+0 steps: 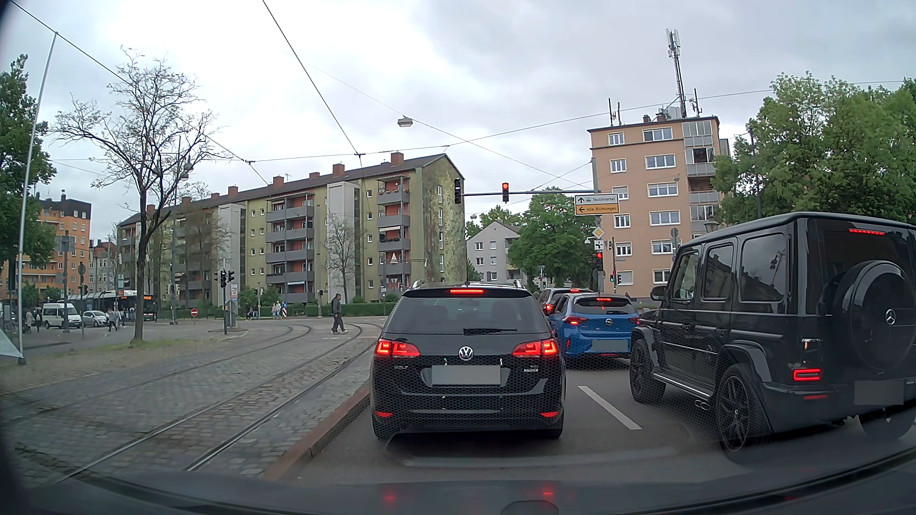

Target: Follow the waypoints while adhering to traffic rules and regulations

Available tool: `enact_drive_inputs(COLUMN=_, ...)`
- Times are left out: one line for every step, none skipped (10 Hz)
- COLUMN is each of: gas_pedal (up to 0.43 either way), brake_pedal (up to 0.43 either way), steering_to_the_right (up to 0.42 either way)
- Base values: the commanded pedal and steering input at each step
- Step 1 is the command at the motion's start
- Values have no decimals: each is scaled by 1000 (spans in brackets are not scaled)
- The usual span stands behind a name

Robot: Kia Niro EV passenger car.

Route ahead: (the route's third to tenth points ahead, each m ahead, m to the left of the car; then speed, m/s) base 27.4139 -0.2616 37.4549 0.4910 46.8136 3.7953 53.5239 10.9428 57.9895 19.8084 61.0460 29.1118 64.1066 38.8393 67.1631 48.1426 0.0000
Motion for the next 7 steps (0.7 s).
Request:
enact_drive_inputs(gas_pedal=0, brake_pedal=232, steering_to_the_right=-10)
enact_drive_inputs(gas_pedal=0, brake_pedal=232, steering_to_the_right=-9)
enact_drive_inputs(gas_pedal=0, brake_pedal=232, steering_to_the_right=-9)
enact_drive_inputs(gas_pedal=0, brake_pedal=232, steering_to_the_right=-10)
enact_drive_inputs(gas_pedal=0, brake_pedal=232, steering_to_the_right=-10)
enact_drive_inputs(gas_pedal=0, brake_pedal=232, steering_to_the_right=-9)
enact_drive_inputs(gas_pedal=0, brake_pedal=232, steering_to_the_right=-10)
